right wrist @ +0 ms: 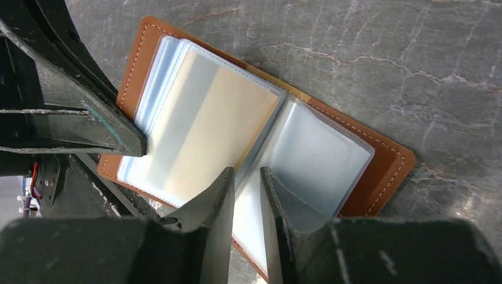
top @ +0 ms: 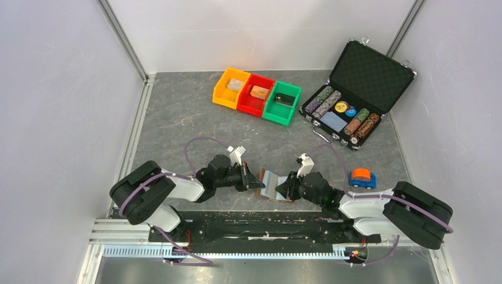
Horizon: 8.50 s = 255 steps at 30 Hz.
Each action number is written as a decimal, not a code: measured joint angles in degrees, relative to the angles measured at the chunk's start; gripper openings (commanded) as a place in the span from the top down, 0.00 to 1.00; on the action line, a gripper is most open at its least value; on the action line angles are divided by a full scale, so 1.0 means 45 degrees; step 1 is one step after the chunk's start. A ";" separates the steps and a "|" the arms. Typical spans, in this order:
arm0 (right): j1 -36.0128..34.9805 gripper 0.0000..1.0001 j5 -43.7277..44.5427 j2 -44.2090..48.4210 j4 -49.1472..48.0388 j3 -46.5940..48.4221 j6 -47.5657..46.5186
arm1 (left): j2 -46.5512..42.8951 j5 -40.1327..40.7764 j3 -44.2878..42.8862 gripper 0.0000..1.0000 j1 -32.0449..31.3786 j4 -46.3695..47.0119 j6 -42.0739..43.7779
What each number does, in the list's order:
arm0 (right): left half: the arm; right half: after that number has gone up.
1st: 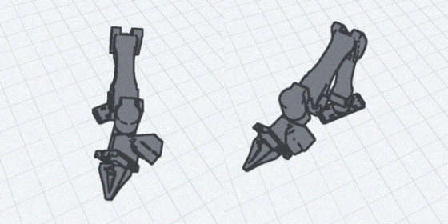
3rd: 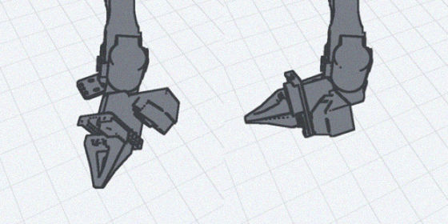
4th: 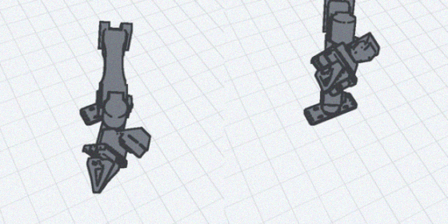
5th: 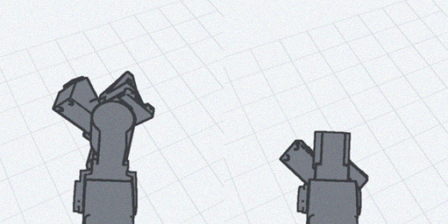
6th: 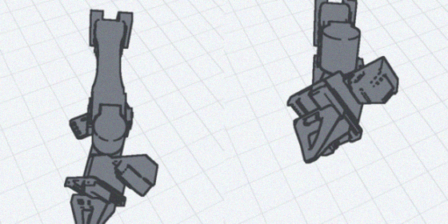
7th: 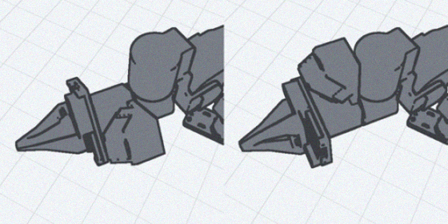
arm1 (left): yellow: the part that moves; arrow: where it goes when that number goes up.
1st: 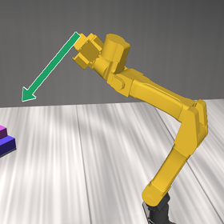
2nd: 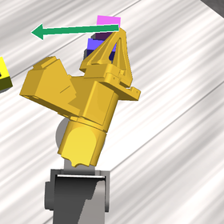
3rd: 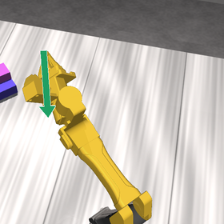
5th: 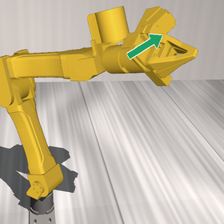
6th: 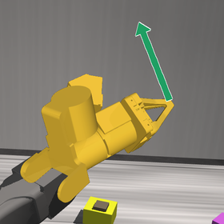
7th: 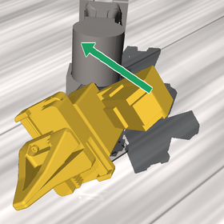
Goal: Take the credit cards out of the card holder
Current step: Remove the credit card from the card holder.
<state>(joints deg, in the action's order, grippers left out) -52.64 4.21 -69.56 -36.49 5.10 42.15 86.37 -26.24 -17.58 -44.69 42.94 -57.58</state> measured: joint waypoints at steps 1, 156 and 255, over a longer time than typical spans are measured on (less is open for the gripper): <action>0.0000 0.69 -0.0034 0.0010 0.0151 0.0107 -0.0015 | -0.0136 0.0092 0.0015 0.98 -0.0005 -0.0170 0.0000; -0.1180 0.66 -0.0262 -0.1205 0.0588 0.2453 -0.0214 | -0.6086 0.4843 -0.0894 0.74 0.0000 -0.9534 0.1122; 0.0136 1.00 -0.2429 -0.4444 -0.3517 0.1666 0.3186 | -0.3478 0.4235 -0.0146 0.81 0.0000 -0.7300 0.1345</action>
<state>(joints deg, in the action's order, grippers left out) -52.03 -6.72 -89.56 -52.31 12.60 56.49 70.72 -7.18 -18.24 -44.69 10.09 -51.53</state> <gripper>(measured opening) 0.007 0.194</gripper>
